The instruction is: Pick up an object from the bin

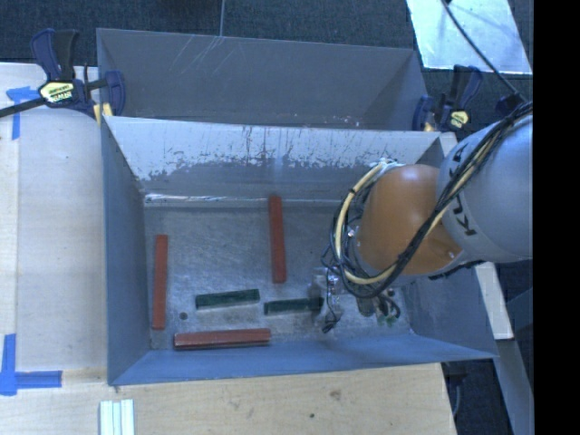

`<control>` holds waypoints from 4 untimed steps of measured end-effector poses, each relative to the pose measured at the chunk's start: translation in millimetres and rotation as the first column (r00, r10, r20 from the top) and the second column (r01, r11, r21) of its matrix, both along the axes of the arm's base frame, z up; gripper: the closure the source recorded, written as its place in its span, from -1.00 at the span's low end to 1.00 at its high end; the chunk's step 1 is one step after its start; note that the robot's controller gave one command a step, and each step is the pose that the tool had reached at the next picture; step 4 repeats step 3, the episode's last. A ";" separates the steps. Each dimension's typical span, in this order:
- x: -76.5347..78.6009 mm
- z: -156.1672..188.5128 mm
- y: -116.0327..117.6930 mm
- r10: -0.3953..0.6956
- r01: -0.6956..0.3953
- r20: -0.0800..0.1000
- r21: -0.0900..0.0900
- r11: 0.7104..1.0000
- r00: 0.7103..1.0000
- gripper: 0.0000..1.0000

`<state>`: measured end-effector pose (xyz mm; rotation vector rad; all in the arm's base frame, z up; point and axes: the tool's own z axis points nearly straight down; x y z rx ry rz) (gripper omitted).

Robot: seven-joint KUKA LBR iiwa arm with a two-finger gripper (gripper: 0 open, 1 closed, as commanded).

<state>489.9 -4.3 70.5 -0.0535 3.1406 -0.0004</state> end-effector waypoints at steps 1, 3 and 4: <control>0.0 0.0 0.0 0.000 0.000 0.000 0.000 1.000 1.000 1.00; 53.2 201.4 -21.8 -0.036 0.036 0.012 -0.001 0.999 0.999 1.00; 53.2 201.4 -21.8 -0.036 0.036 0.012 -0.001 0.999 0.999 1.00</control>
Offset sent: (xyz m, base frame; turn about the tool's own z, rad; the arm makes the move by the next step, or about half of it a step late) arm 0.0000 0.0000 0.0000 0.0000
